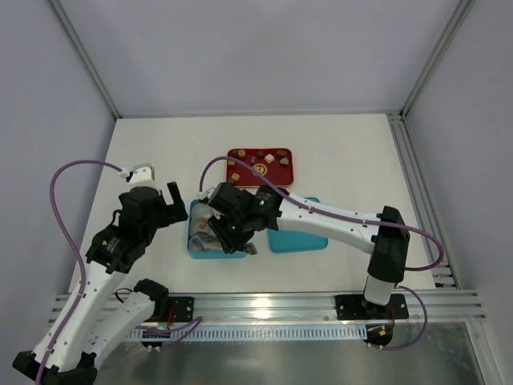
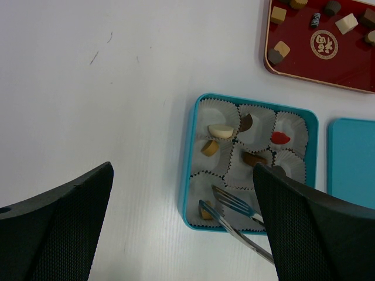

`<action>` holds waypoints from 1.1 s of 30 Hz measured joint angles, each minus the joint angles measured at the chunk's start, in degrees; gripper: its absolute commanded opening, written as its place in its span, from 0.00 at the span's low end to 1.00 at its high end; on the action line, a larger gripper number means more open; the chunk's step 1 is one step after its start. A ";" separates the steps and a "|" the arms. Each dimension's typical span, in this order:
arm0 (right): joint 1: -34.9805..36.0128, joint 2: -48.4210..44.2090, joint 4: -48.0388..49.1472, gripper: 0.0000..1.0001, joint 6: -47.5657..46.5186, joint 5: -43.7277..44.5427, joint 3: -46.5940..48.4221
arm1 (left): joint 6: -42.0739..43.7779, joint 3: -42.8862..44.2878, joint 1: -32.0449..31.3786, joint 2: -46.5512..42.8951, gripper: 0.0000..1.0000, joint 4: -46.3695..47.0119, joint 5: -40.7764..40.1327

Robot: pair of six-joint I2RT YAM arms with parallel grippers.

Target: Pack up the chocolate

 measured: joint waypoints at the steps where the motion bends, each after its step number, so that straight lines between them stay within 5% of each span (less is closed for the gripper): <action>1: 0.00 0.02 0.00 0.39 0.00 0.11 0.00 | 0.00 0.00 0.00 0.00 1.00 -0.02 0.00; 21: -5.29 -3.19 -0.44 0.39 -0.26 2.58 -0.17 | 0.00 0.00 0.00 0.00 1.00 0.00 0.00; 27: -14.73 -10.75 -0.02 0.39 -1.66 2.60 -3.87 | 0.00 0.00 0.00 0.00 1.00 0.00 0.02; 33: -32.72 -16.22 2.34 0.40 -4.33 1.40 -10.23 | 0.00 0.00 0.00 0.00 1.00 0.00 0.07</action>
